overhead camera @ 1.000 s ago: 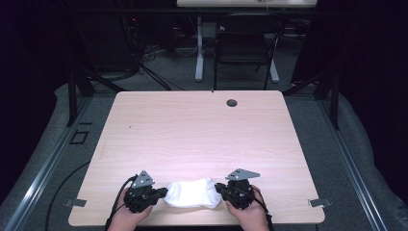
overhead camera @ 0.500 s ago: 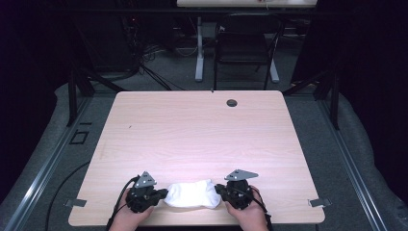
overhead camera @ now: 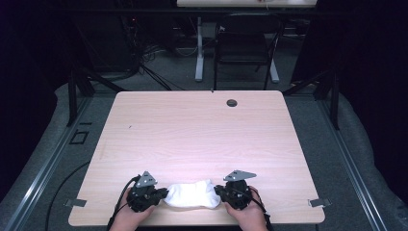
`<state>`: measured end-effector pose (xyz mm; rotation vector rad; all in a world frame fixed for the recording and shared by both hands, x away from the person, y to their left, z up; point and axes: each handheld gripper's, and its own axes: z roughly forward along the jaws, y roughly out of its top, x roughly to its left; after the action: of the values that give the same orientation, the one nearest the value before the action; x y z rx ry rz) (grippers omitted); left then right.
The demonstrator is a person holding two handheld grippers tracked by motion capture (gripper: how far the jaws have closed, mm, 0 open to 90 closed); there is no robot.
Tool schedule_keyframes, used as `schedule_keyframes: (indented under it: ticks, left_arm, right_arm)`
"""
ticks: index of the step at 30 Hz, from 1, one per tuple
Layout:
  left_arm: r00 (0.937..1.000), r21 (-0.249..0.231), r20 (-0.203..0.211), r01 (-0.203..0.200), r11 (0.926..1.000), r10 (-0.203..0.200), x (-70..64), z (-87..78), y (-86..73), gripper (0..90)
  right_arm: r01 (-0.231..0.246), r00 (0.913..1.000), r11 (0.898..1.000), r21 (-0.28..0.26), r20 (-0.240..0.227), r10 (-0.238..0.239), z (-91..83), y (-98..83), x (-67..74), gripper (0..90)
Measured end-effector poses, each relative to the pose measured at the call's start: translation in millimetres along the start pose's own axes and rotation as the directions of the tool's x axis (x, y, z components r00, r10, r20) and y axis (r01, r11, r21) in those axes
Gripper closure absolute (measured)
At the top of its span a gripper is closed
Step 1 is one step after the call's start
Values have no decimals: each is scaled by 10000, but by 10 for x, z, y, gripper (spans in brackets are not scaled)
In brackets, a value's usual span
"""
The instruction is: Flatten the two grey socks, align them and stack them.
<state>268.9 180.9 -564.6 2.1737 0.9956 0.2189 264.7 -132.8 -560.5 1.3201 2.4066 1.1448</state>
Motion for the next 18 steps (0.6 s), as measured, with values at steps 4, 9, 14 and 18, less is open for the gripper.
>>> schedule_keyframes:
  ticks: [4, 9, 14, 18]
  left_arm:
    - [10000, -309, 25, 43, 9995, -43, 8, -44, 24, 767]
    - [9994, -734, 280, -204, 9971, 225, -77, -102, 69, 694]
    - [9980, -605, 419, -439, 9972, 465, -156, -31, 58, 622]
    - [9975, -477, 467, -513, 9975, 535, -153, -8, 36, 606]
  right_arm:
    - [-25, 10000, 9999, -166, 20, 25, -16, 0, -3, 778]
    - [148, 9999, 9952, -965, 102, -138, -98, 42, 30, 718]
    - [764, 9965, 9927, -937, -254, -791, -9, 56, 120, 677]
    - [1235, 9918, 9892, -793, -235, -1257, 72, 64, 180, 666]
